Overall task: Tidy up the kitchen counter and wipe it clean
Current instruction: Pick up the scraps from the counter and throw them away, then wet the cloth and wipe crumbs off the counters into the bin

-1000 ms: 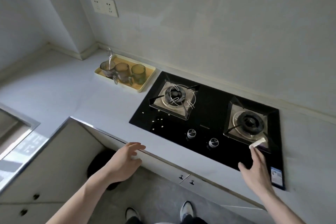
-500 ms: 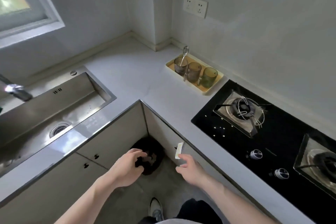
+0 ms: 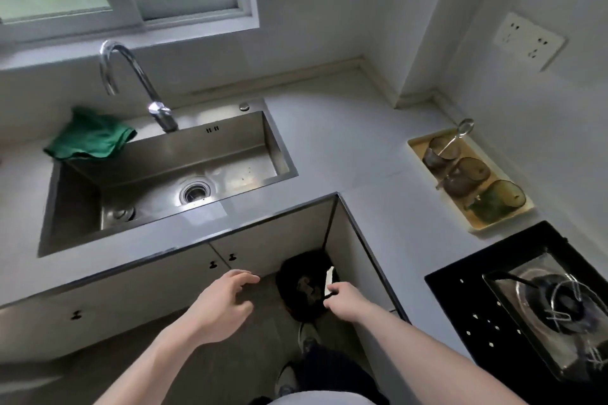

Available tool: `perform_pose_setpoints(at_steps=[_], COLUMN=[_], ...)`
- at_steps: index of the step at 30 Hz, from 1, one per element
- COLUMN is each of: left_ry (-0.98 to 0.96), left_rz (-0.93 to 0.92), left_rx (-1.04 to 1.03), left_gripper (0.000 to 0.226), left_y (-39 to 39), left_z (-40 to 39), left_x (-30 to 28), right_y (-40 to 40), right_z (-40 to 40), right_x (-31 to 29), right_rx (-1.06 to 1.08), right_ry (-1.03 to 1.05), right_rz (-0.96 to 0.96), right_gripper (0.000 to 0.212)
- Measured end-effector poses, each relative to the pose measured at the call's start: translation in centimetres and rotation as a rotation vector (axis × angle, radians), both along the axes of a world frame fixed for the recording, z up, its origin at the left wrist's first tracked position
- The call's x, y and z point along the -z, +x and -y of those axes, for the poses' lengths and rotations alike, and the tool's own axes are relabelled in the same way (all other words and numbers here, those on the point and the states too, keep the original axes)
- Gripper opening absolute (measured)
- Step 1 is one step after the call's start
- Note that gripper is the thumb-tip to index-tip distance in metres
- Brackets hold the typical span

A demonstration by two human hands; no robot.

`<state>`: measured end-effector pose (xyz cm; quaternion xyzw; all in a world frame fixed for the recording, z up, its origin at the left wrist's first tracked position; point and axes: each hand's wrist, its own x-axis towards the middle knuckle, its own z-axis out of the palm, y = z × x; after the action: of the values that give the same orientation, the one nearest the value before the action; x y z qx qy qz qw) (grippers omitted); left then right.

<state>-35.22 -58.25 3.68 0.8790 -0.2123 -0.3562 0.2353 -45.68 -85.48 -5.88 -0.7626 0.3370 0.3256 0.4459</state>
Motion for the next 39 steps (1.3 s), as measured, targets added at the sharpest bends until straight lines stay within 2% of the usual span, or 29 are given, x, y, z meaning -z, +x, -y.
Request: perform_pose_setpoints(at_steps=[7, 13, 18, 28, 35, 39], left_ry=[0.025, 0.025, 0.011, -0.059, -0.070, -0.025], left_rz=[0.036, 0.052, 0.094, 0.181, 0.280, 0.232], left_rx=[-0.101, -0.169, -0.252, -0.372, -0.421, -0.404], left_gripper=[0.054, 0.054, 0.055, 0.045, 0.046, 0.049], left_y=[2.7, 3.6, 4.4, 10.3, 20.7, 27.9], left_z=[1.8, 2.8, 1.2, -4.9, -10.9, -16.5], left_x=[-0.2, -0.3, -1.0, -2.8, -3.7, -2.8], right_y=[5.5, 7.4, 10.8, 17.2, 25.6, 30.2], right_z=[2.4, 5.4, 5.4, -0.8, -9.6, -15.2], right_x=[1.4, 1.1, -1.7, -8.6, -12.4, -12.5], right_rx=[-0.174, -0.301, -0.366, -0.490, -0.512, -0.471], right_ry=[0.066, 0.003, 0.009, 0.048, 0.054, 0.038], right_rz=[-0.030, 0.072, 0.225, 0.510, 0.664, 0.670], right_gripper=[0.069, 0.064, 0.061, 0.058, 0.057, 0.057])
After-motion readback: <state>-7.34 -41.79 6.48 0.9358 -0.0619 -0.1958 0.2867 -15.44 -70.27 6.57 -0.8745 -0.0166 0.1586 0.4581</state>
